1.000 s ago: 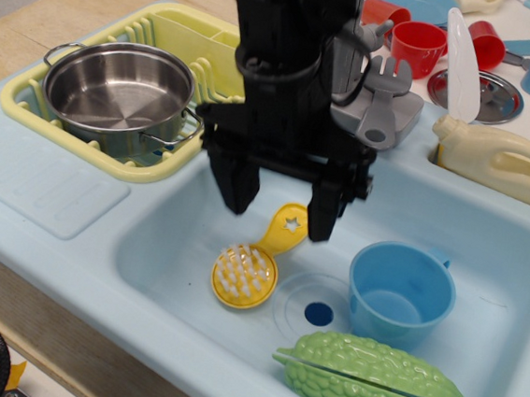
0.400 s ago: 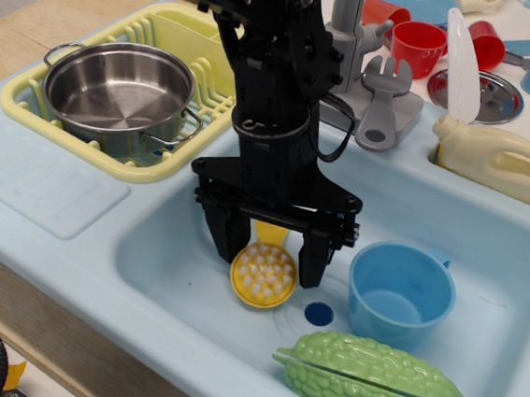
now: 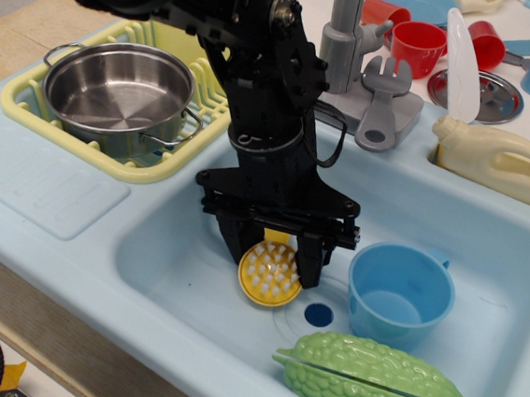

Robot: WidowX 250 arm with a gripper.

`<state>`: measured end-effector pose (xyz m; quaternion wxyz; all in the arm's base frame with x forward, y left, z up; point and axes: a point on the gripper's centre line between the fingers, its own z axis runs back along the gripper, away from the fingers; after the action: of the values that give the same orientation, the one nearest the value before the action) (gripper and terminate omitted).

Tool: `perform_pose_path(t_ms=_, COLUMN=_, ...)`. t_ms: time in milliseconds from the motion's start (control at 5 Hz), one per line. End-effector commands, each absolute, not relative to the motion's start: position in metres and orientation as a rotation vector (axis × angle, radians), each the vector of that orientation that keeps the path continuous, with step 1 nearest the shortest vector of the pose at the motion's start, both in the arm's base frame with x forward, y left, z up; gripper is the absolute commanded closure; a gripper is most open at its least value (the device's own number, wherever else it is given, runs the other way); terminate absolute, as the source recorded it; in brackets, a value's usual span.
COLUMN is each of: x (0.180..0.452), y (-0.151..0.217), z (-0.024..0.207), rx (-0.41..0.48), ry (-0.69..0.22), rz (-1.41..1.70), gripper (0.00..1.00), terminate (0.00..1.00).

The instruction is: Put brush into pot or pan

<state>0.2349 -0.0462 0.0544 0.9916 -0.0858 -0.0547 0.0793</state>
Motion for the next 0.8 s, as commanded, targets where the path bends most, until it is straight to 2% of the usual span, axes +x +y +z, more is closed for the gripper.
perform_pose_path(t_ms=0, x=0.237, y=-0.048, z=0.069, rx=-0.131, ry=-0.112, rz=0.154, gripper=1.00, terminate=0.00)
perform_pose_path(t_ms=200, x=0.236, y=-0.056, z=0.097, rx=-0.069, ry=-0.112, rz=0.160, gripper=1.00, terminate=0.00)
perform_pose_path(t_ms=600, x=0.220, y=-0.045, z=0.132, rx=0.012, ry=-0.157, rz=0.240, gripper=1.00, terminate=0.00)
